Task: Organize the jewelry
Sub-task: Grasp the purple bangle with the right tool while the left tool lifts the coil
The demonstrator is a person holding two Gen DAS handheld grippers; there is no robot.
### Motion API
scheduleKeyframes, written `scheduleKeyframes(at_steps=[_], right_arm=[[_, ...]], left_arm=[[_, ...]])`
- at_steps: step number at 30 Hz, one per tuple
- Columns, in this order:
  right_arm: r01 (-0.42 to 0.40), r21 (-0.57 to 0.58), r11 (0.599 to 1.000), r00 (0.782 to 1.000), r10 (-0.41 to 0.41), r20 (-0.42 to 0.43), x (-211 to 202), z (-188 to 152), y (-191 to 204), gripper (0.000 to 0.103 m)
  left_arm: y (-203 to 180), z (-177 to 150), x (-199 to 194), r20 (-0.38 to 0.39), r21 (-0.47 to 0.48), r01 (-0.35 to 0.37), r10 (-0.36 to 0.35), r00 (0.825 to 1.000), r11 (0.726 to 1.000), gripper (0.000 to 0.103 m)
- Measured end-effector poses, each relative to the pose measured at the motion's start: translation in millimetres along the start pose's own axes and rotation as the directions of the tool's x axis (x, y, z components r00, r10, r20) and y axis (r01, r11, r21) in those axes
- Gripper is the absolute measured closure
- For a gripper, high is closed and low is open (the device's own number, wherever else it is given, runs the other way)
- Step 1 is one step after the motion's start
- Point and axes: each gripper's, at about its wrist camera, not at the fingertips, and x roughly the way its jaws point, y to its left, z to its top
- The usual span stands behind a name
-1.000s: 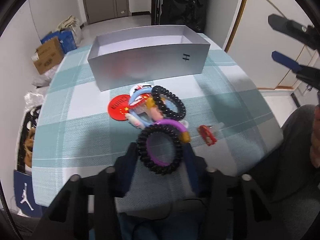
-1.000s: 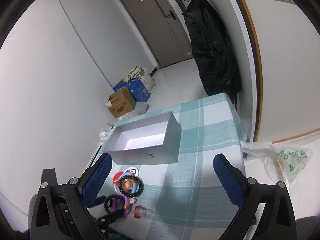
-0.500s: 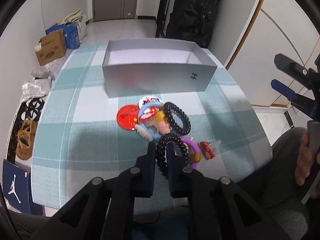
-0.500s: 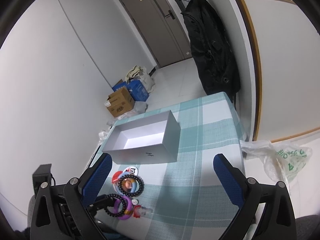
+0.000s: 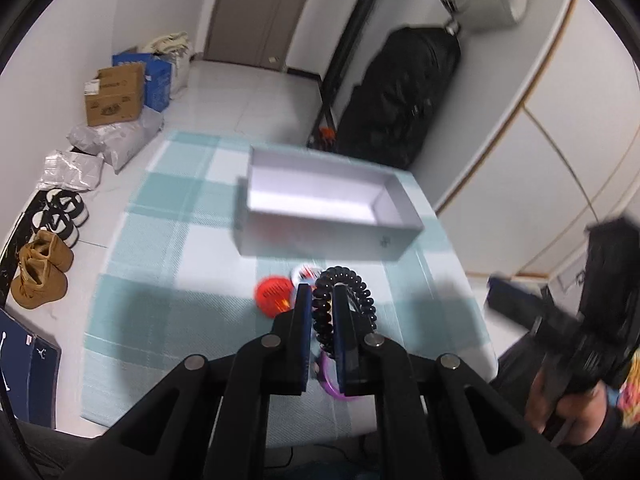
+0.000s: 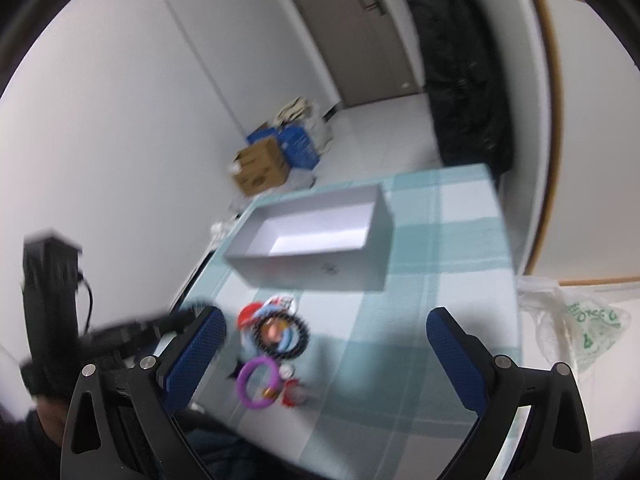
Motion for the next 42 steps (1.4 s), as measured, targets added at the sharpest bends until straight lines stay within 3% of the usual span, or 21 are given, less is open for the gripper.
scheduleKeyframes(at_steps=[7, 13, 19, 26, 35, 39, 42], right_arm=[[-0.050, -0.117, 0.992, 0.987, 0.031, -0.160, 29, -24, 36, 0.007], [-0.027, -0.167, 0.986, 0.971, -0.013, -0.238, 43, -43, 50, 0.028], [-0.028, -0.279, 0.960, 0.973, -0.038, -0.227, 47, -52, 72, 0.032], [-0.004, -0.352, 0.936, 0.959, -0.096, -0.265, 70, -52, 85, 0.032], [0.075, -0.481, 0.874, 0.946, -0.215, -0.243, 90, -58, 106, 0.033], [0.124, -0.554, 0.823, 0.933, -0.287, -0.218, 97, -64, 116, 0.033], [0.134, -0.570, 0.811, 0.929, -0.303, -0.213, 95, -66, 116, 0.047]], left_arm=[[18, 10, -11, 0.060, -0.073, 0.029, -0.024, 0.998, 0.997, 0.097], [26, 14, -18, 0.084, -0.100, 0.068, -0.060, 0.995, 0.993, 0.097], [35, 16, -24, 0.094, -0.126, 0.103, -0.092, 0.991, 0.987, 0.097], [43, 16, -29, 0.101, -0.153, 0.123, -0.108, 0.989, 0.981, 0.097], [49, 17, -33, 0.117, -0.170, 0.130, -0.111, 0.987, 0.977, 0.097], [51, 16, -34, 0.120, -0.178, 0.128, -0.108, 0.987, 0.976, 0.097], [51, 16, -34, 0.121, -0.180, 0.124, -0.103, 0.987, 0.976, 0.097]])
